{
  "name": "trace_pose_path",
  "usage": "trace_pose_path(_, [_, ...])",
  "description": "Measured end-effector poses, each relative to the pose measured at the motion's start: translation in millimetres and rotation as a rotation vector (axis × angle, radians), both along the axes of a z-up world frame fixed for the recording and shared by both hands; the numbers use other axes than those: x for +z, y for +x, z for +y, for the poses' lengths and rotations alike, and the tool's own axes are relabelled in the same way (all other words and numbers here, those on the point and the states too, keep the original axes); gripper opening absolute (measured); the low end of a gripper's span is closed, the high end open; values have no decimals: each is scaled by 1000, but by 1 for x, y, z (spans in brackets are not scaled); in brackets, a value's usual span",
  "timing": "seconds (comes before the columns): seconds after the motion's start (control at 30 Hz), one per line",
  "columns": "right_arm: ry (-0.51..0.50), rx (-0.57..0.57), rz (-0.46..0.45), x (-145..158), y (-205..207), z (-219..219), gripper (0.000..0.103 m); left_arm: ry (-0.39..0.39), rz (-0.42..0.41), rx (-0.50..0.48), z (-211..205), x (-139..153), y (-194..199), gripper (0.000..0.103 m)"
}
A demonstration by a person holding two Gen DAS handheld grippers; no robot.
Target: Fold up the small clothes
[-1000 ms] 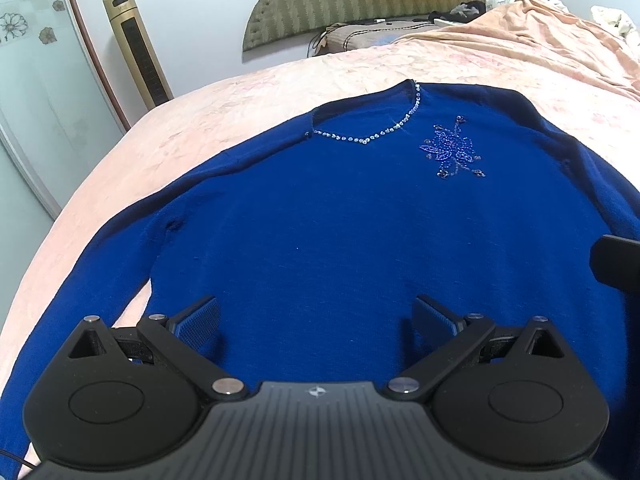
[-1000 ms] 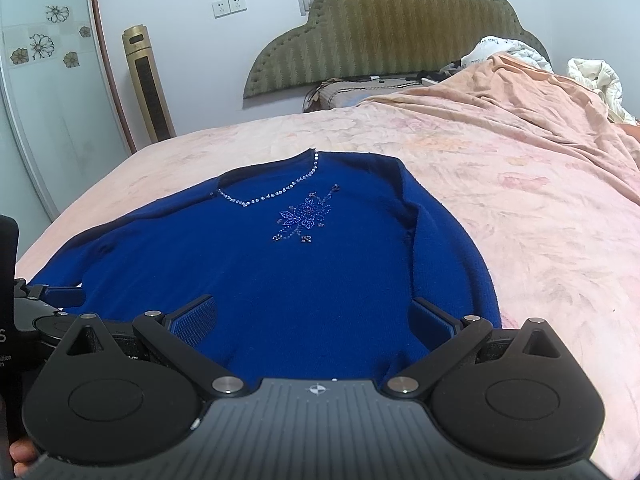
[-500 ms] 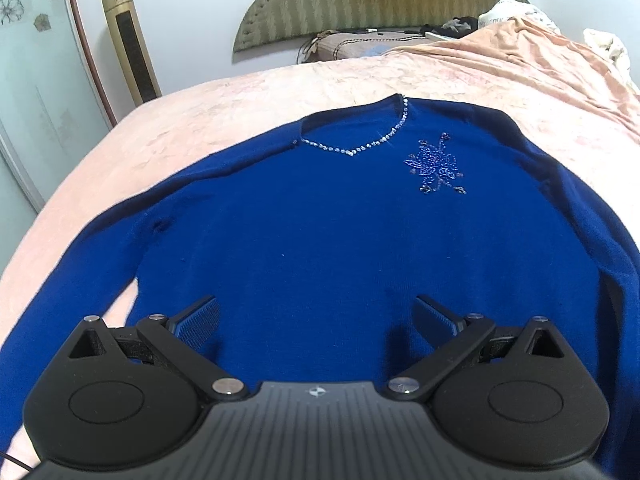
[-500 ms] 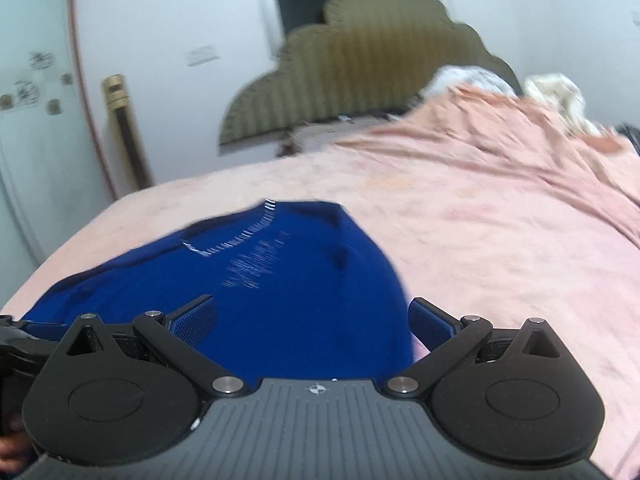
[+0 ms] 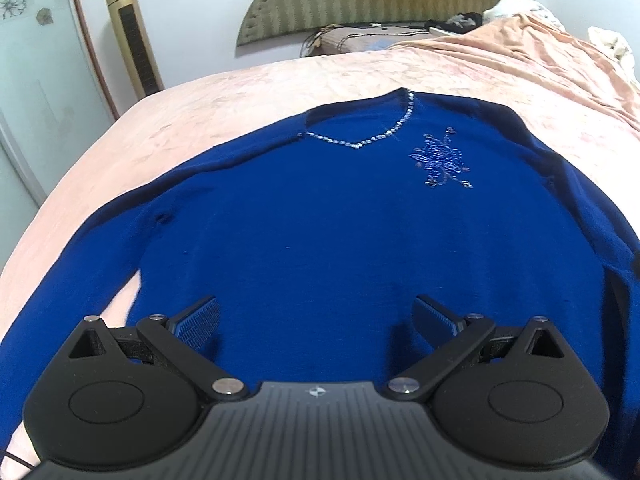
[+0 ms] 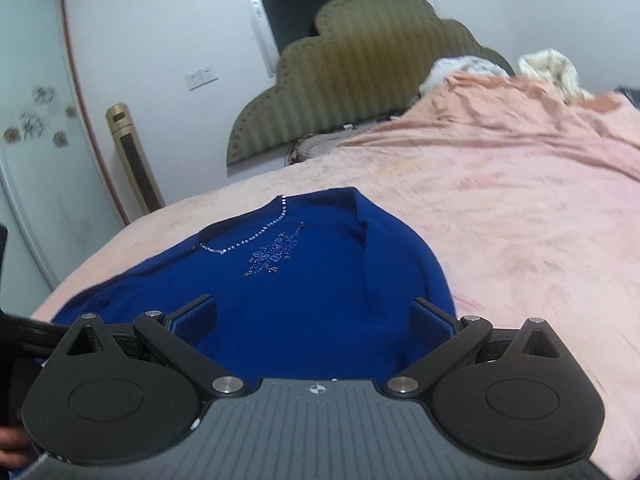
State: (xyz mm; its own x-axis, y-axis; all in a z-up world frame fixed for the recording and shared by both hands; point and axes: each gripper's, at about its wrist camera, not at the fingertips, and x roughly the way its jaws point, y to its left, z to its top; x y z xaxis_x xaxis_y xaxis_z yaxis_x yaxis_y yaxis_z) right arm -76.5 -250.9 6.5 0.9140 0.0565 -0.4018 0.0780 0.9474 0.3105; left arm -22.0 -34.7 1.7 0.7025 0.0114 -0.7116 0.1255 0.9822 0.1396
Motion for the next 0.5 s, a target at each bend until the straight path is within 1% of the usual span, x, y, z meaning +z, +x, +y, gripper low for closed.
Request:
trace_pose_path(0.07, [8,-30,-42,0,-4,-9,103,3,-5,12,4,0,0,103])
trace_pose_path(0.1, [-7,-48,-56,0,-6,-13,103,0,-4,19,6,0,1,103])
trace_pose_path(0.13, [-40,-68,-57,0,-7,-16,103,-7,3,25,7,-1,2,103])
trace_pose_path(0.17, [-53,-80,-46,-1,-7,-17,103,-17,12,28,7,-2,4,103])
trace_pose_path(0.2, [-27,-77,-36,-1,-5,-19,103,-27,24,27,7,-3,5,103])
trace_pose_path(0.27, [65,-36,-15,-6,0,-20,102,-32,35,16,4,-4,5,103])
trace_pose_path(0.3, [91,-15,-3,-9,3,-17,102,-26,33,9,3,-4,4,103])
trace_pose_path(0.33, [93,-2,2,-12,6,-13,101,-14,27,0,1,-3,2,103])
trace_pose_path(0.43, [10,-25,-3,-10,8,-9,100,28,-3,0,0,-1,0,103])
trace_pose_path(0.5, [-2,-43,-26,-2,5,-21,98,30,-9,12,2,1,2,103])
